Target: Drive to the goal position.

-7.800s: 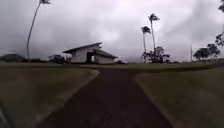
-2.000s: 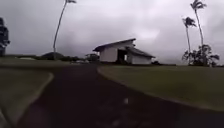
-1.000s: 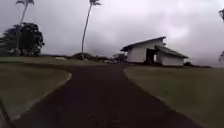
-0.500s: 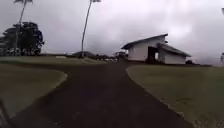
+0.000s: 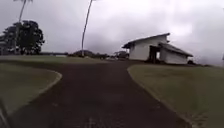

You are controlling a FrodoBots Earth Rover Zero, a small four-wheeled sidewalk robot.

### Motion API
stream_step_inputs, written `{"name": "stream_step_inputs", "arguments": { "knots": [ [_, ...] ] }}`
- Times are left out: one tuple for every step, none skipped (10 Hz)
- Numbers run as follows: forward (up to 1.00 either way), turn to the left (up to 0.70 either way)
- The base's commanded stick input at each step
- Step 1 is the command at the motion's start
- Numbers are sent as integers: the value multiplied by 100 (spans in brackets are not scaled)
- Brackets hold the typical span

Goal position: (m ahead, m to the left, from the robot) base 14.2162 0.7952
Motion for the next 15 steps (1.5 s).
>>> {"name": "stream_step_inputs", "arguments": {
  "knots": [
    [100,0],
    [100,-1],
    [100,-27],
    [100,-40],
    [100,-24],
    [100,-9],
    [100,0],
    [100,0],
    [100,0],
    [100,0],
    [100,0],
    [100,0],
    [100,0],
    [100,0],
    [100,0]
  ]
}}
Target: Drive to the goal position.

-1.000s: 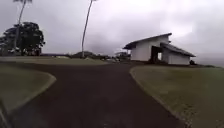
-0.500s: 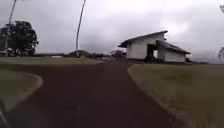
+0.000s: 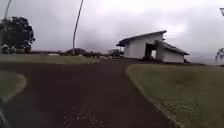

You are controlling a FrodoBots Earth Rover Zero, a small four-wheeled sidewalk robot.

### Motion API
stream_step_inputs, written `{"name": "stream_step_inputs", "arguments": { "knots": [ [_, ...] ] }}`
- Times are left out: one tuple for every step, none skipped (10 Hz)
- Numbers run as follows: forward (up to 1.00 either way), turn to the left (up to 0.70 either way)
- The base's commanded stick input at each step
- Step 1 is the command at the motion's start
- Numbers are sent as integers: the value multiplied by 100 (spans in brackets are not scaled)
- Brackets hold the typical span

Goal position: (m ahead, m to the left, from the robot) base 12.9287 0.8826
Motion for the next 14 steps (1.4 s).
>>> {"name": "stream_step_inputs", "arguments": {
  "knots": [
    [100,0],
    [100,0],
    [100,0],
    [100,0],
    [100,0],
    [100,0],
    [100,0],
    [100,0],
    [100,0],
    [100,0],
    [100,0],
    [100,0],
    [100,0],
    [100,0]
  ]
}}
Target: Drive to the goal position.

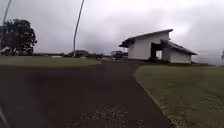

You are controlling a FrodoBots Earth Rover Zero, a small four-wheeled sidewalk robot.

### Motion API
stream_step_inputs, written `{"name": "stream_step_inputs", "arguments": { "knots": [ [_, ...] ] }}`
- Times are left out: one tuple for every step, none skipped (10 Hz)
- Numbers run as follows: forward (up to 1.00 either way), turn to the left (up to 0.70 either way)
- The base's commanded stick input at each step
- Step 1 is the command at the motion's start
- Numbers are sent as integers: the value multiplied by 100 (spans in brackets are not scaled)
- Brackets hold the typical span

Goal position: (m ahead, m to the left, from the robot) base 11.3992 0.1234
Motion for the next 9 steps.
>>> {"name": "stream_step_inputs", "arguments": {
  "knots": [
    [100,0],
    [100,-6],
    [100,-33],
    [100,-8],
    [100,0],
    [100,0],
    [100,0],
    [100,0],
    [100,0]
  ]
}}
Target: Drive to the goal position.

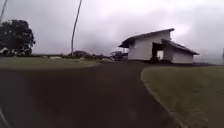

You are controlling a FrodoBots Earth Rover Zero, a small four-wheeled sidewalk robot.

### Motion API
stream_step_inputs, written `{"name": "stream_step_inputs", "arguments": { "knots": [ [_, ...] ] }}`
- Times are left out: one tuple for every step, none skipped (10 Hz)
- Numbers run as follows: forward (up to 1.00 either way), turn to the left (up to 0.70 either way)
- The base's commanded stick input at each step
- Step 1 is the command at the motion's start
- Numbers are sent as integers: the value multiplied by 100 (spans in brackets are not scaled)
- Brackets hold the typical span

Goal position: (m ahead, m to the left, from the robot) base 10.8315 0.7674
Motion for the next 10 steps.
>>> {"name": "stream_step_inputs", "arguments": {
  "knots": [
    [100,0],
    [100,0],
    [100,0],
    [100,0],
    [100,0],
    [100,0],
    [100,0],
    [100,0],
    [100,-4],
    [100,-11]
  ]
}}
